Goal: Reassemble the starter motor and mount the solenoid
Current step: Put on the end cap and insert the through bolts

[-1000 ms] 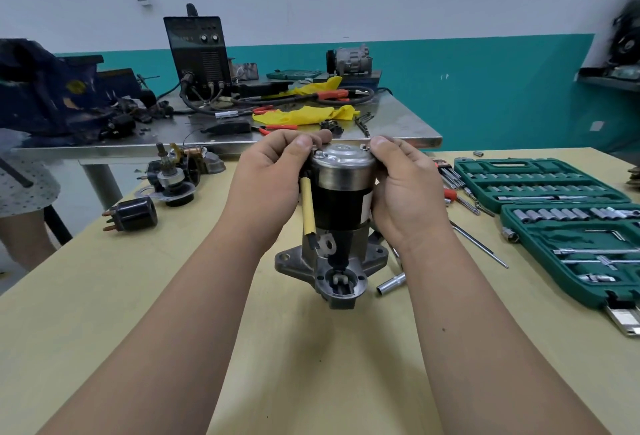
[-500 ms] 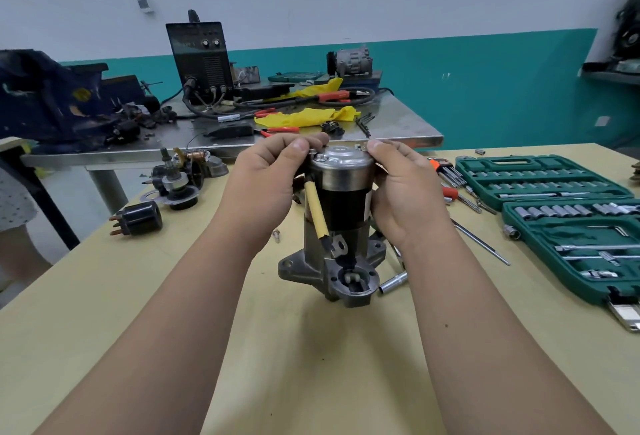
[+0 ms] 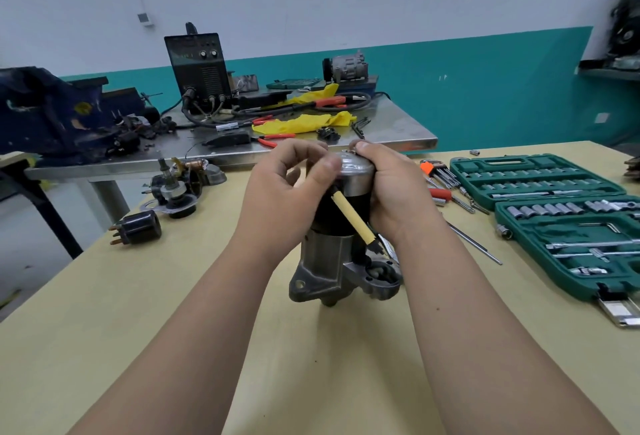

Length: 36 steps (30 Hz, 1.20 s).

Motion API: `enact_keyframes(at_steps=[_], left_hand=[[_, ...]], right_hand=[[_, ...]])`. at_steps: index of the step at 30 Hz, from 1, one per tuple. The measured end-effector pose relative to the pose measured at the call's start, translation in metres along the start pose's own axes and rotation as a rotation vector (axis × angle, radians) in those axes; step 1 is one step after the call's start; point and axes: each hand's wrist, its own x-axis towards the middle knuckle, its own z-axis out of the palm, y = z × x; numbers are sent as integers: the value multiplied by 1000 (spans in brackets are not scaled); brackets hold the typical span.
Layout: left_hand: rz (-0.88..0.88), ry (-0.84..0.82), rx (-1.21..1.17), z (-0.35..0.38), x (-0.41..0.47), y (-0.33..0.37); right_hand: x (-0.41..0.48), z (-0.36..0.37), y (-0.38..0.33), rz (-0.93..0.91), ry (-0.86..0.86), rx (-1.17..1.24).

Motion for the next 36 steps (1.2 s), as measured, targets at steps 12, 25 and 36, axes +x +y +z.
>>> enact_keyframes(at_steps=[12, 25, 36], left_hand=[[-40, 32, -319, -8, -6, -10], [-8, 80, -191, -17, -15, -3], [-100, 84, -169, -12, -3, -3]], right_hand=[[-6, 9, 5, -39, -61, -46], [-9, 14, -2, -21, -174, -113], [0, 5, -33, -105, -108, -818]])
